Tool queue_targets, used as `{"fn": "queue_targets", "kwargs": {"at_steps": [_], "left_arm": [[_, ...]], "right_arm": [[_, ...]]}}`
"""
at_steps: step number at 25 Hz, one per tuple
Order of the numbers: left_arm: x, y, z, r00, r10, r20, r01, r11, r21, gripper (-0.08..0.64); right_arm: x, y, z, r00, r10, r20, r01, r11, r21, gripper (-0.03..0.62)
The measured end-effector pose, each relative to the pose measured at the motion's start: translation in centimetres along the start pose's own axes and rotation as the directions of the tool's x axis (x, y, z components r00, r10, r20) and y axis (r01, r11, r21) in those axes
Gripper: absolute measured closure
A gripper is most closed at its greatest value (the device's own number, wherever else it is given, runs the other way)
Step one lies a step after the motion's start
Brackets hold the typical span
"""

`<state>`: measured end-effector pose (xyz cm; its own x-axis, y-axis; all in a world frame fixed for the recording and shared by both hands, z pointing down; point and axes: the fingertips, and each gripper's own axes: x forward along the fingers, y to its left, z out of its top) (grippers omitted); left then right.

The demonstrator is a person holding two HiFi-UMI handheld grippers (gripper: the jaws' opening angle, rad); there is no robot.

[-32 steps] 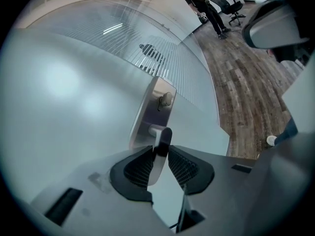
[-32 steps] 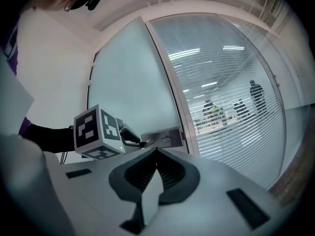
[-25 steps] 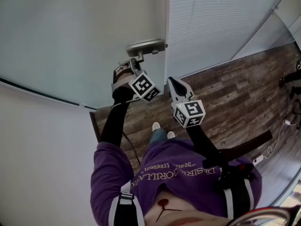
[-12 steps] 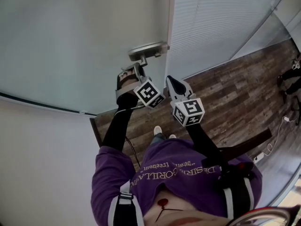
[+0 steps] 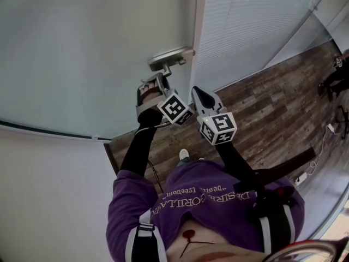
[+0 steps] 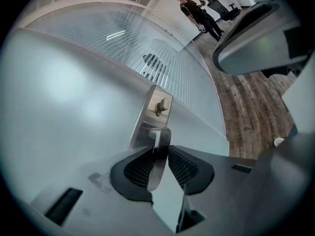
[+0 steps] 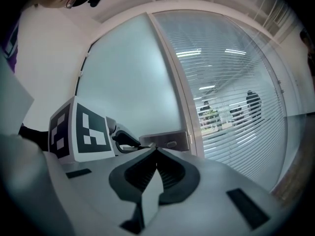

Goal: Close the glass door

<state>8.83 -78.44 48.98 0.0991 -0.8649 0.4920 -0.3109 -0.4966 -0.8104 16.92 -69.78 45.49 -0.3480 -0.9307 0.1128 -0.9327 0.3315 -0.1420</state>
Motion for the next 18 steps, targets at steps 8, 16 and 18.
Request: {"fn": "queue_targets", "kwargs": {"at_steps": [8,16,18], "left_arm": [[1.7,1.2,0.4,1.000,-0.004,0.019,0.004,1.000,-0.019,0.462],[2.7,1.9,0.3,0.999,-0.010,0.033,0.011,0.999,-0.051,0.460],[3.3,2.1,0.5,0.999,-0.016,0.035,0.019,0.998,-0.066,0.462]], "right_arm": [[1.6,-0.5,0.5,1.000,-0.017,-0.001,0.017,1.000,-0.007,0.603],[2.9,0.1,0.6,1.000,-0.014,0.003,0.014,1.000,-0.012,0.603],[3.4,0.0,0.8,1.000,-0.018,0.001,0.018,1.000,-0.011,0.603]]}}
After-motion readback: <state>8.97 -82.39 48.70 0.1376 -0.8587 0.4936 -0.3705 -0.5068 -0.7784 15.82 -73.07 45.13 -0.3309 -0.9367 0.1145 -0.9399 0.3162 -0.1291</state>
